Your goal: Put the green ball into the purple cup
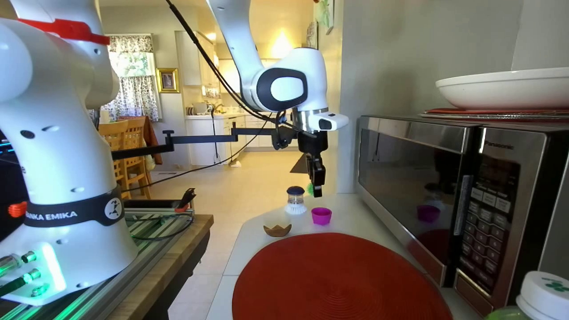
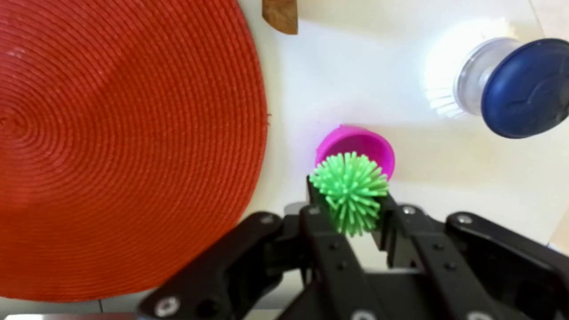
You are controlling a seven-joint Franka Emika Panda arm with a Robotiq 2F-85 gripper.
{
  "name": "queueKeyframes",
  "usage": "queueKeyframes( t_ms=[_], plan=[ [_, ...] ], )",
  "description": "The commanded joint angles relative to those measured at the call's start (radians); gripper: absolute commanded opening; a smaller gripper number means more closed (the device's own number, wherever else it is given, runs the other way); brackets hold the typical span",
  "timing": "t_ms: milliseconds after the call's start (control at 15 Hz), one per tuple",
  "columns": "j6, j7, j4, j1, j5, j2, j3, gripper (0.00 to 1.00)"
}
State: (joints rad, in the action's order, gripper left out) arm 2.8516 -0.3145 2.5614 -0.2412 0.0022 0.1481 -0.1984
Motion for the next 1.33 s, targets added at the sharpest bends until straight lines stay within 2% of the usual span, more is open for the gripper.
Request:
queueKeyframes(
  t_ms=[0, 467, 1267],
  plan=[
    [0.006, -0.011, -0.037, -0.021, 0.016, 0.038, -0.003, 0.06],
    [0.062, -0.013, -0.062, -0.042, 0.022, 0.111, 0.001, 0.06],
    [0.207, -0.024, -0.083, -0.134, 0.011, 0.225, 0.099, 0.06]
  ],
)
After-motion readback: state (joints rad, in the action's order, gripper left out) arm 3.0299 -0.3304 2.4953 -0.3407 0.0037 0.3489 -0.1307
